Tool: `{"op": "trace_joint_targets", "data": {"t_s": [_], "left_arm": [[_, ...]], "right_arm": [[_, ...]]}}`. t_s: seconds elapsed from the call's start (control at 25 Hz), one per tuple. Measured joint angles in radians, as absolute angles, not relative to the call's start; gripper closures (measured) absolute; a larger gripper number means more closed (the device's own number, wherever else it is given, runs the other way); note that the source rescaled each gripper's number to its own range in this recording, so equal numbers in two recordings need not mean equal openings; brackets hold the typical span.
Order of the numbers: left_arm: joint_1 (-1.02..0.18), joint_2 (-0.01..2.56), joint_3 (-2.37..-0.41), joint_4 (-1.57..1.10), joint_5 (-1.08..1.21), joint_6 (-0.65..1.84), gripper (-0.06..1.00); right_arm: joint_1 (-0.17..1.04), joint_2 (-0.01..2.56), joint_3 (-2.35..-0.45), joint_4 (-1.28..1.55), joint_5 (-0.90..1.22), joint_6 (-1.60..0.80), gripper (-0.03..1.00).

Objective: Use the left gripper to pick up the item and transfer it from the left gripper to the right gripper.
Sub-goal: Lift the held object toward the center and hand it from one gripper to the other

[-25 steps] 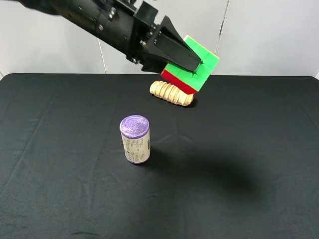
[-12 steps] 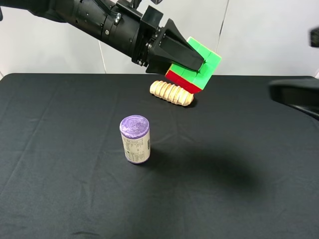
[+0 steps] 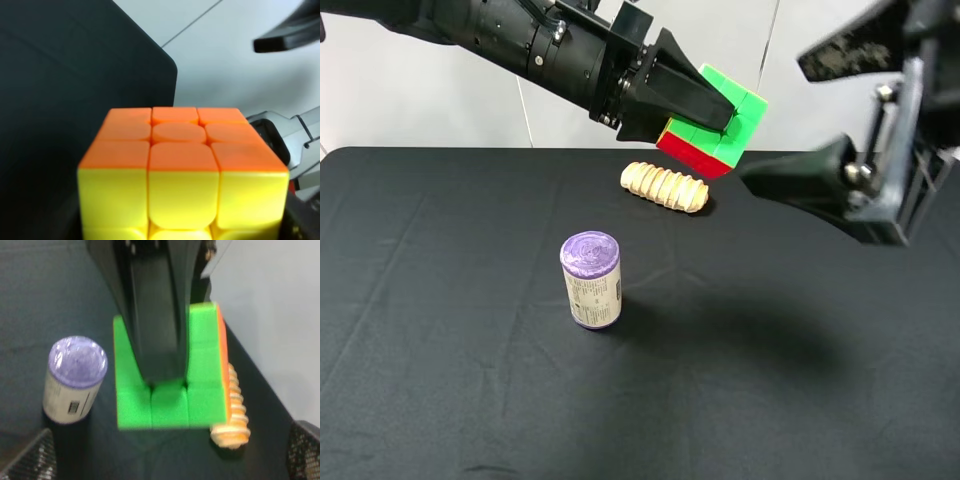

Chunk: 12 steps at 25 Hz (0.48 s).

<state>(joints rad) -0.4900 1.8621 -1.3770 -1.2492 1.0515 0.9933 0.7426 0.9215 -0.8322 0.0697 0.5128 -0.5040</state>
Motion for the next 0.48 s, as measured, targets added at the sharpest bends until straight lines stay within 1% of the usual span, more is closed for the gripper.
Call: {"op": "trace_joint_targets", "data": {"t_s": [0.24,0.48], "left_arm": [[-0.49,1.862,-1.377,-1.254,1.029,0.993,0.94],[-0.49,1.862,-1.377,-1.254,1.027,0.993,0.94]], "right_arm": [[0.792,1.031,-0.865,-0.038,0.471,-0.413,-0.03],[0.793,1.105,-0.865,-0.056,0.409,-0.373,-0.03]]}}
